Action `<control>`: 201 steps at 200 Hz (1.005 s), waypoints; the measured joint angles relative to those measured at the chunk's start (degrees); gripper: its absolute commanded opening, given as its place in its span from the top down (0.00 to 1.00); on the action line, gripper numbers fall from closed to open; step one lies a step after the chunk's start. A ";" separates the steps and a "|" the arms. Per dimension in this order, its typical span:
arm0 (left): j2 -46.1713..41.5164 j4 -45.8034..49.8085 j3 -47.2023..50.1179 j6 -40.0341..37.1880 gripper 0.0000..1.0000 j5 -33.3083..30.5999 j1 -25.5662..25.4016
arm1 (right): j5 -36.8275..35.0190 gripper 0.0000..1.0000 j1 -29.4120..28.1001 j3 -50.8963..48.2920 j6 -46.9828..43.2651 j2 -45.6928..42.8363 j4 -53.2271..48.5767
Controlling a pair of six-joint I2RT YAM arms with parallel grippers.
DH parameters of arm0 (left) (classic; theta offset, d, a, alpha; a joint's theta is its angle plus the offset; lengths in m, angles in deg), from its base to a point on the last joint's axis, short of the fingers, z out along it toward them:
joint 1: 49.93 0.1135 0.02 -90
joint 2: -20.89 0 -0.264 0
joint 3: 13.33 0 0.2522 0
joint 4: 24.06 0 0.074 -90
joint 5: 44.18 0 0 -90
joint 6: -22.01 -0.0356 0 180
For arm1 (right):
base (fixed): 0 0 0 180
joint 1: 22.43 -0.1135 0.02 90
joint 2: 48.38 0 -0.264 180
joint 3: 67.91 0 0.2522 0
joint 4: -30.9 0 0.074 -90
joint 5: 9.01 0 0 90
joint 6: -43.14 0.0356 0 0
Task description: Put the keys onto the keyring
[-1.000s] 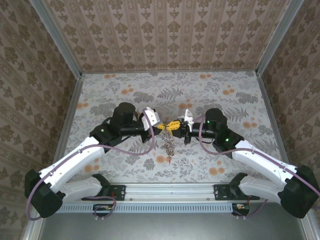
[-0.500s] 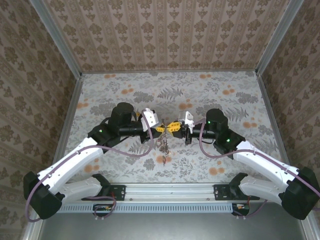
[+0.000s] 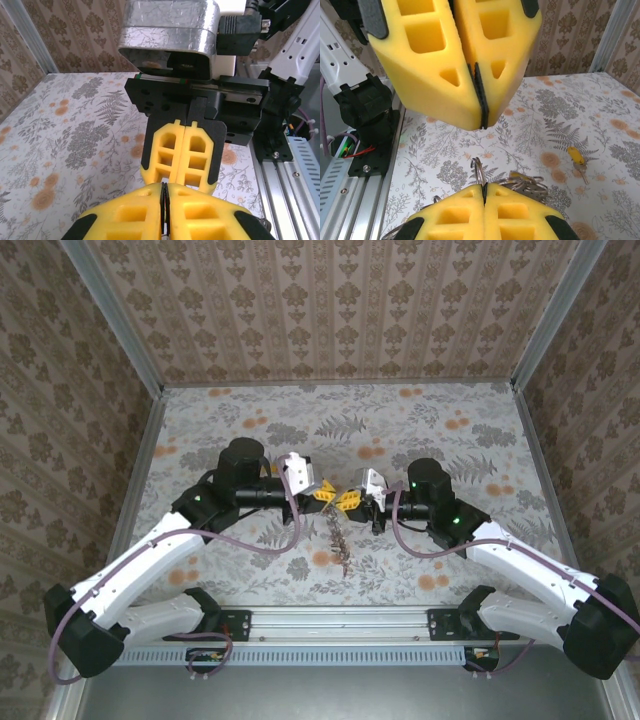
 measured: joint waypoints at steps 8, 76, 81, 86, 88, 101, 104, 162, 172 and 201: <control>0.07 0.26 0.00 -0.02 0.72 0.00 0.00 | 0.00 1.00 0.02 0.00 0.00 0.00 -0.04; -2.27 0.39 2.23 -0.20 0.60 -1.77 0.55 | -0.02 1.00 0.13 0.00 -0.02 -0.02 -0.07; -2.25 0.57 2.23 -0.20 0.60 -1.86 0.55 | 0.00 1.00 0.13 0.00 -0.02 -0.02 -0.09; -2.19 0.90 2.23 -0.28 0.60 -1.97 0.52 | 0.00 1.00 0.13 0.00 -0.02 -0.02 -0.07; -2.16 0.96 2.23 -0.33 0.60 -1.97 0.52 | 0.00 1.00 0.13 0.00 -0.02 -0.02 -0.09; -2.01 1.38 2.40 -0.39 0.61 -1.97 0.55 | -0.02 1.00 0.13 0.00 -0.02 -0.02 -0.09; -1.99 1.42 2.47 -0.37 0.61 -1.97 0.52 | 0.00 1.00 0.13 0.00 -0.02 -0.02 -0.09; -0.07 1.57 4.02 -0.39 0.62 -1.99 0.52 | 0.00 1.00 0.13 0.00 -0.02 -0.02 -0.09; 0.20 1.57 4.04 -0.42 0.65 -2.01 0.52 | 0.00 1.00 0.13 0.00 -0.02 -0.02 -0.07; 1.44 1.57 4.04 -0.96 0.88 -3.56 0.46 | -0.02 1.00 0.13 0.00 -0.02 -0.02 -0.07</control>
